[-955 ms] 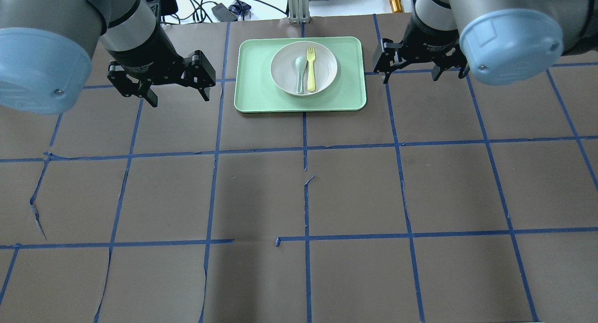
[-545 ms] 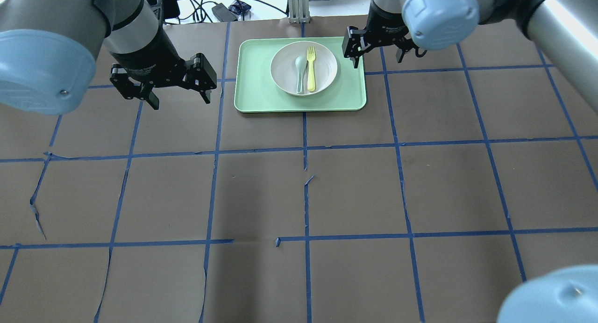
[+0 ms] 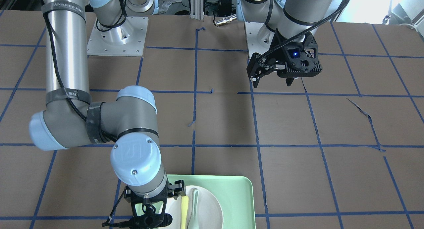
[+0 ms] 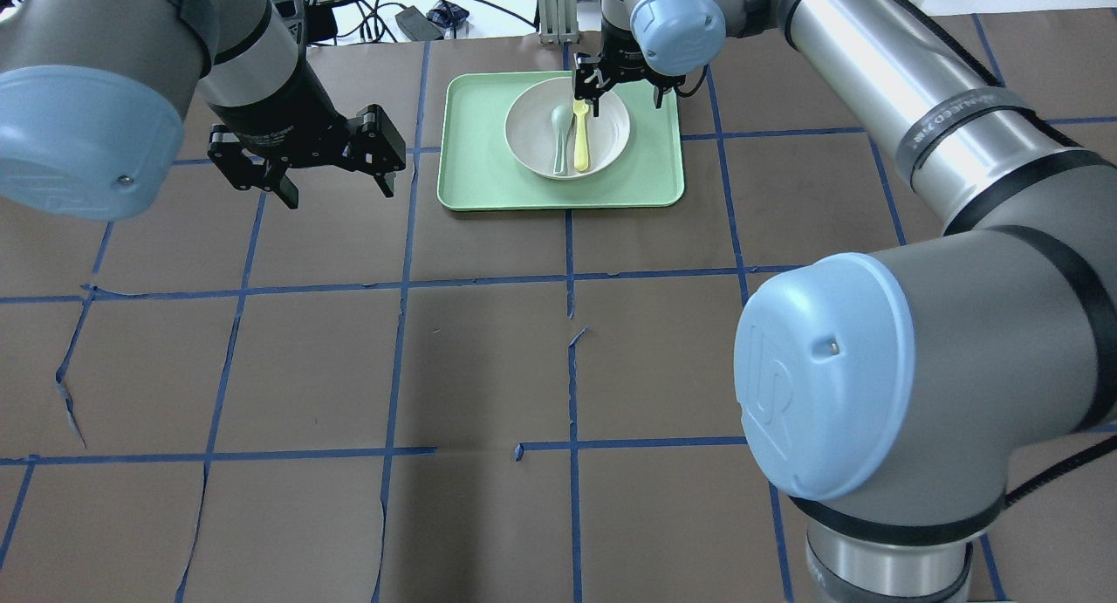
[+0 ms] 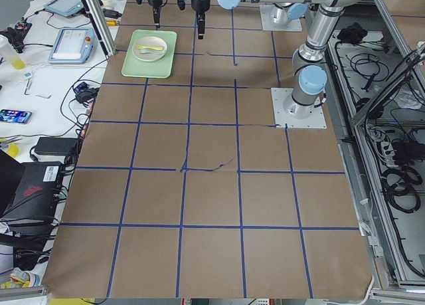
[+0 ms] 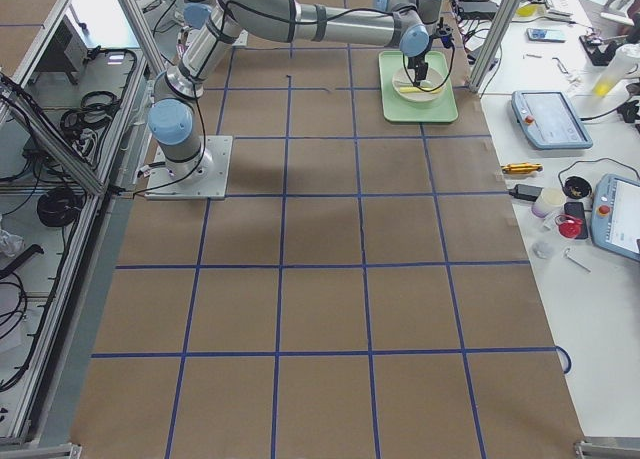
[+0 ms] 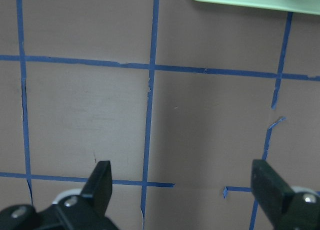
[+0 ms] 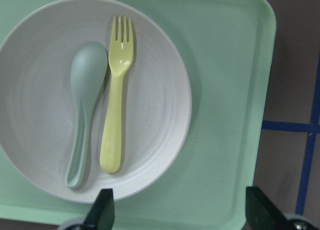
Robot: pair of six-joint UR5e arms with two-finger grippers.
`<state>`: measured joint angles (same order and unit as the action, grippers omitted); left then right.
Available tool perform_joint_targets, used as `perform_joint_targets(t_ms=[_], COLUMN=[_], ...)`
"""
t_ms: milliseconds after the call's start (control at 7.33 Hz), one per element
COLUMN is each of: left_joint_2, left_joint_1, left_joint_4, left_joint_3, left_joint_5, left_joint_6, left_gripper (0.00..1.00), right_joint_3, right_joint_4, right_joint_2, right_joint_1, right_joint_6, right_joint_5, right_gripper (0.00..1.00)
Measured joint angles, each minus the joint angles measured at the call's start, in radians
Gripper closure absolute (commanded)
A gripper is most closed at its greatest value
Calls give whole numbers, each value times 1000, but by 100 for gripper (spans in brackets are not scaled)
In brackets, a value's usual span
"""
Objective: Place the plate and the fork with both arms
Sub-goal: 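Move the right gripper over the plate and lower onto the yellow fork, then close the right gripper on the yellow fork and lift it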
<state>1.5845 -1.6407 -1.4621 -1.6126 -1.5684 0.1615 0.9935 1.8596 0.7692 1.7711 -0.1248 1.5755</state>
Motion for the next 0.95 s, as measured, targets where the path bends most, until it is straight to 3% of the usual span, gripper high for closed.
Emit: perform_joint_targets(t_ms=[136,682,955], left_joint_2=[-1,-1,-1], left_joint_1=[0,-1,-1], left_joint_4=[1,0,0], left_joint_3=[3,2,-1], left_joint_5=[1,1,1], left_joint_6=[2,-1,-3], left_gripper=[0,0,0], right_joint_3=[-25,-66,-76], right_joint_4=[23,117,133], right_joint_2=[-44,-124,-148], right_joint_1=[3,18,24], right_joint_6=[-38,-110,-120], right_joint_5=[-16,-67,-74], right_gripper=[42,45,52])
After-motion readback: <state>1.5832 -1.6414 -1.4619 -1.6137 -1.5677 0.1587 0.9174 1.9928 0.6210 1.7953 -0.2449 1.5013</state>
